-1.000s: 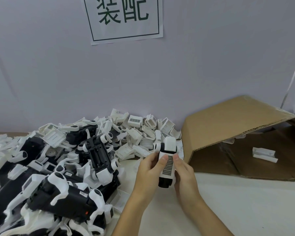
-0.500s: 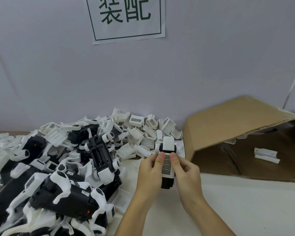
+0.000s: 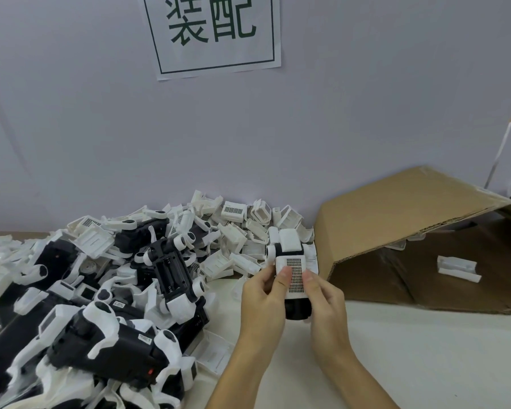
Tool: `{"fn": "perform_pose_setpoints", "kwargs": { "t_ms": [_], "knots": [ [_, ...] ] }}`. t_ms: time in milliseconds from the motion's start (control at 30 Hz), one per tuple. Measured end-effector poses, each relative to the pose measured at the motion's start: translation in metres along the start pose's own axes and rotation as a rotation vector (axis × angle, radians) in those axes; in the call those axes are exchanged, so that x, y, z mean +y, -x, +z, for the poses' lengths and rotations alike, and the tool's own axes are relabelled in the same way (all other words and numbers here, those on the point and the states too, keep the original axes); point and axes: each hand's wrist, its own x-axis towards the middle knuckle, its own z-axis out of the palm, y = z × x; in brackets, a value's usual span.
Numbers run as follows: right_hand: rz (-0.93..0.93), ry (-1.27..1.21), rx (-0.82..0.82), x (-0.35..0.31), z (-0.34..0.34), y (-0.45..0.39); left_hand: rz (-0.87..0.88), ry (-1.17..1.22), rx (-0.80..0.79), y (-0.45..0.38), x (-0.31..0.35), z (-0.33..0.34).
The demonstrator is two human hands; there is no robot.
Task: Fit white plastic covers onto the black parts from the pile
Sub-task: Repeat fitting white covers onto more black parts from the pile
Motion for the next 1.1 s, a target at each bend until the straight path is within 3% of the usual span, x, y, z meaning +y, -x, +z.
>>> {"fn": "perform_pose_setpoints", "kwargs": {
  "t_ms": [100,300,433,567,667,733,800,900,1033,1100],
  "knots": [
    [-0.025,0.044,-0.016,0.003,-0.001,0.001,-0.078,0.094,-0.053,-0.001,0.001,-0.002],
    [-0.102,0.213,0.062,0.005,-0.002,0.001,-0.023,-0.093,-0.051,0.002,0.001,-0.002],
    [-0.169,0.254,0.121,0.007,0.000,0.002,-0.034,-0.086,-0.044,0.003,0.001,-0.001],
    [-0.169,0.277,0.144,0.013,0.001,0.004,-0.028,0.054,-0.041,0.000,0.001,-0.002],
    [-0.218,0.474,0.033,0.019,0.000,0.005,-0.074,0.231,0.051,-0.003,0.002,-0.003],
    [-0.217,0.530,-0.043,0.022,0.002,0.006,-0.140,0.374,0.016,-0.006,0.003,-0.004],
    [-0.176,0.461,-0.016,0.023,0.002,0.004,-0.197,0.431,-0.006,-0.008,0.005,-0.006],
    [-0.108,0.246,0.170,0.018,-0.002,-0.003,-0.209,0.270,0.164,-0.012,0.003,-0.013],
    [0.030,0.017,0.323,0.009,-0.021,-0.014,-0.092,0.029,0.390,-0.013,0.003,-0.026],
    [0.131,-0.096,0.331,0.004,-0.030,-0.018,-0.055,-0.005,0.390,-0.013,0.005,-0.028]
  ]
}}
